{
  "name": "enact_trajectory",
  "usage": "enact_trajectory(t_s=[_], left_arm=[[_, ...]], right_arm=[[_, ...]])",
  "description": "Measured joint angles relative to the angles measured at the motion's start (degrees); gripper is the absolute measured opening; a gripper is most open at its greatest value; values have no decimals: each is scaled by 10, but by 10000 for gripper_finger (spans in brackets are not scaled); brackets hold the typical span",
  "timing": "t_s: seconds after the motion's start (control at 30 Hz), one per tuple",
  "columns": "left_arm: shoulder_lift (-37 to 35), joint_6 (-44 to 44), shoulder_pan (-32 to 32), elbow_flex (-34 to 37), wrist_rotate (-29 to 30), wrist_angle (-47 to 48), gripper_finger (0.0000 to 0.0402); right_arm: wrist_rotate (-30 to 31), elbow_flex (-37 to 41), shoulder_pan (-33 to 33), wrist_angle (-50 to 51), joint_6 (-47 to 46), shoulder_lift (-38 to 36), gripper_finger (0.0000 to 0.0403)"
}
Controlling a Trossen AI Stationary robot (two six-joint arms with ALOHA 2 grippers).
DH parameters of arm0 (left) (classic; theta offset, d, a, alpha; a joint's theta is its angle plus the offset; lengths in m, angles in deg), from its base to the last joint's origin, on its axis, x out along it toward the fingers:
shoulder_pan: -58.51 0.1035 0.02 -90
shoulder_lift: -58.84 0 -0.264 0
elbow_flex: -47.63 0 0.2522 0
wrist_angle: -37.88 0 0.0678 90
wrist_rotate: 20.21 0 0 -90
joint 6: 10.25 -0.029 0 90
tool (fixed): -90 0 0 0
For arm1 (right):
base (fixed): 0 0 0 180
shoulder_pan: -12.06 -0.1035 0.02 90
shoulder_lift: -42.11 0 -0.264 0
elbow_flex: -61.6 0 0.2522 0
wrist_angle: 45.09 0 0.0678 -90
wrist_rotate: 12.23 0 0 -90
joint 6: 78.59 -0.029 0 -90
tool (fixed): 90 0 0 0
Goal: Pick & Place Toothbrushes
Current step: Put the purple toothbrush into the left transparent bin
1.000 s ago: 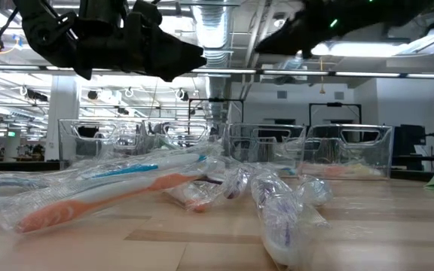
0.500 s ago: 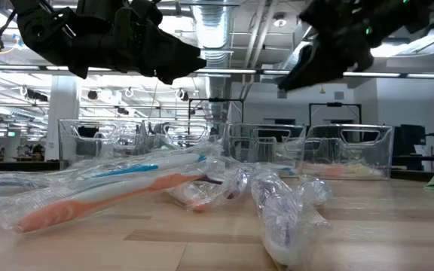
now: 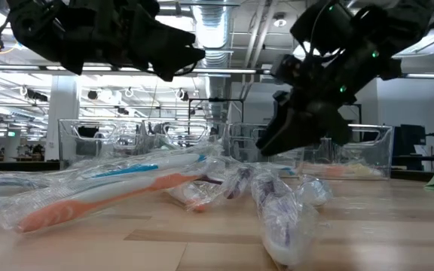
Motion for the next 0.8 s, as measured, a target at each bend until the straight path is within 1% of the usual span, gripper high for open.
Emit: enact_trajectory(t_s=[0.13,0.3,0.57,0.7,0.8], left_arm=[[0,0,-16,0,0,0,224],[0,0,-32,0,0,2,224],[0,0,-47,0,0,5,224],[0,0,-50,0,0,13,224],[0,0,-50,0,0,23,224]], right_arm=[[-29,-5,11,-2,0,17,162],[-30,-21,22,0,1,55,155],[-27,-76,29,-6,1,140,143],[-27,-95,26,-1,-3,157,124],[-27,-111,23,35,-5,153,94]])
